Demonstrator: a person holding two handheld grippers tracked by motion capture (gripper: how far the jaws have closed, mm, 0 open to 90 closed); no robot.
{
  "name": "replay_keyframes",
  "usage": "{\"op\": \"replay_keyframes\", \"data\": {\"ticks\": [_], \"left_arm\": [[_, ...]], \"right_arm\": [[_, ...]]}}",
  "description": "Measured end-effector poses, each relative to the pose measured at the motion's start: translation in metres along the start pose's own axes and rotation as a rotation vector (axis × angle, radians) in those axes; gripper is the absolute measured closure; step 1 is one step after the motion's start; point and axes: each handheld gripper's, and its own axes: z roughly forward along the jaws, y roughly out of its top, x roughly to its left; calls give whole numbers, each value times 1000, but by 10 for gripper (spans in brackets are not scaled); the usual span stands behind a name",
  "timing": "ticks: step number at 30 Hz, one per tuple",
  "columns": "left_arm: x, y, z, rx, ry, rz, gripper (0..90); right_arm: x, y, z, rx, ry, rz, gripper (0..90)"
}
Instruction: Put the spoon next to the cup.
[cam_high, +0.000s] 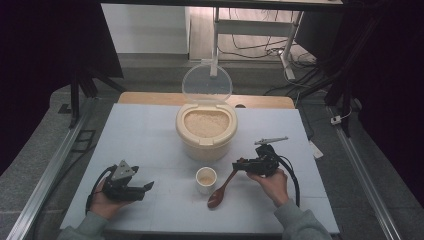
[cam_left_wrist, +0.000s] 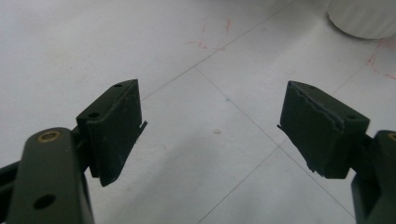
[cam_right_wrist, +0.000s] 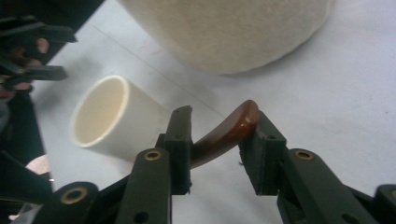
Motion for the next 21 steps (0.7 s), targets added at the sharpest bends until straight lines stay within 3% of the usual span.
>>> {"op": "replay_keyframes", "data": {"ticks": [12,21], "left_arm": [[0,0,0,2,-1,2,209],[0,0,1,4,-1,4,209]], "right_arm": [[-6,-3,24,47,-113,-70,482],[-6,-4,35,75,-198,-138,445]]}}
